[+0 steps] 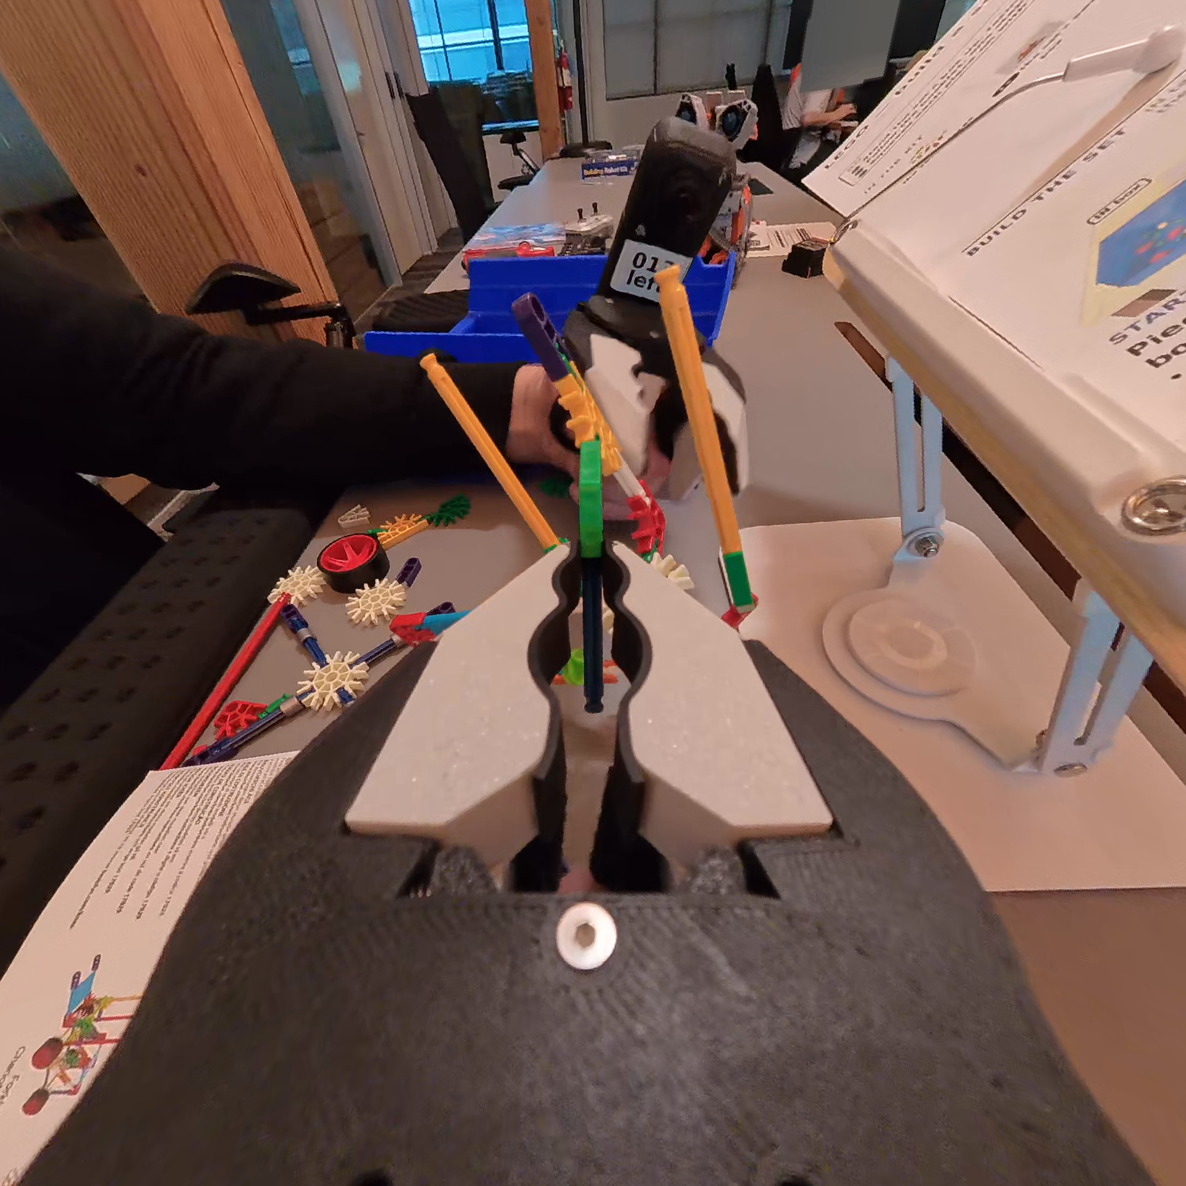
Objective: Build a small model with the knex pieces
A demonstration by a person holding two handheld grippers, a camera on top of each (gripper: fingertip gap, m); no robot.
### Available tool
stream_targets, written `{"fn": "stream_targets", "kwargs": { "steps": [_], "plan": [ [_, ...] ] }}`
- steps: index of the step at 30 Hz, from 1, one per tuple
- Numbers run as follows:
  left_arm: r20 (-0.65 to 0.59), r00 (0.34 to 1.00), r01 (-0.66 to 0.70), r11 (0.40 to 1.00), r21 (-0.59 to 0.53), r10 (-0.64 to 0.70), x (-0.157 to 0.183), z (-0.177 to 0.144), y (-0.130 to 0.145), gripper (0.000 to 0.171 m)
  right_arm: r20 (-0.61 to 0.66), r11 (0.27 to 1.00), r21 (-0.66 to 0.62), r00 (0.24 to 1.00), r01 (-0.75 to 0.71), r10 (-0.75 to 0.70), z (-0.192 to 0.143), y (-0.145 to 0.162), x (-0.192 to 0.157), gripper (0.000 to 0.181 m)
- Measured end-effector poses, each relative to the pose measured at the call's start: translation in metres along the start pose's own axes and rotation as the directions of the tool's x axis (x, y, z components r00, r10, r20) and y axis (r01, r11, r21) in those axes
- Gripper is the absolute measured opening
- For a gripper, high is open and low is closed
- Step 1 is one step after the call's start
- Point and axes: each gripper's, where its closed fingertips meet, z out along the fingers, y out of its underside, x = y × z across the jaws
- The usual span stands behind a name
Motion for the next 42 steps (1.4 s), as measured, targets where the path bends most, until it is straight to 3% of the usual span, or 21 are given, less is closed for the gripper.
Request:
{"fn": "stream_targets", "kwargs": {
  "steps": [3, 9, 18, 26, 32, 37, 42],
  "plan": [
    [-0.004, 1.000, -0.002, 0.999, 0.053, 0.002, 0.002, -0.002, -0.013, 0.031, 0.023, 1.000, 0.003, 1.000, 0.005, -0.005, 0.002, 0.001, -0.004, 0.003],
    [0.057, 0.998, 0.002, 0.998, -0.059, 0.001, -0.013, 0.012, 0.018, 0.028, 0.081, 0.999, 0.028, 0.996, 0.021, -0.023, 0.005, -0.003, -0.017, 0.003],
    [-0.061, 0.998, -0.007, 0.992, -0.130, -0.001, 0.009, 0.023, 0.033, 0.031, 0.187, 0.997, 0.054, 0.980, 0.059, -0.068, 0.013, -0.010, -0.045, 0.003],
    [-0.168, 0.985, 0.030, 0.994, -0.109, -0.048, 0.027, 0.009, 0.025, 0.033, 0.199, 0.995, 0.082, 0.978, 0.055, -0.070, 0.008, -0.015, -0.046, 0.003],
    [-0.199, 0.980, -0.029, 0.982, -0.184, -0.008, 0.039, 0.021, 0.040, 0.036, 0.219, 0.995, 0.082, 0.973, 0.053, -0.070, 0.011, -0.014, -0.051, 0.003],
    [-0.202, 0.979, -0.075, 0.962, -0.261, 0.022, 0.042, 0.030, 0.057, 0.013, 0.228, 0.995, 0.078, 0.971, 0.055, -0.071, 0.013, -0.013, -0.052, 0.003],
    [-0.171, 0.984, -0.095, 0.956, -0.277, 0.048, 0.035, 0.026, 0.055, 0.009, 0.196, 0.996, 0.076, 0.978, 0.055, -0.069, 0.006, -0.012, -0.043, 0.003]
  ]
}}
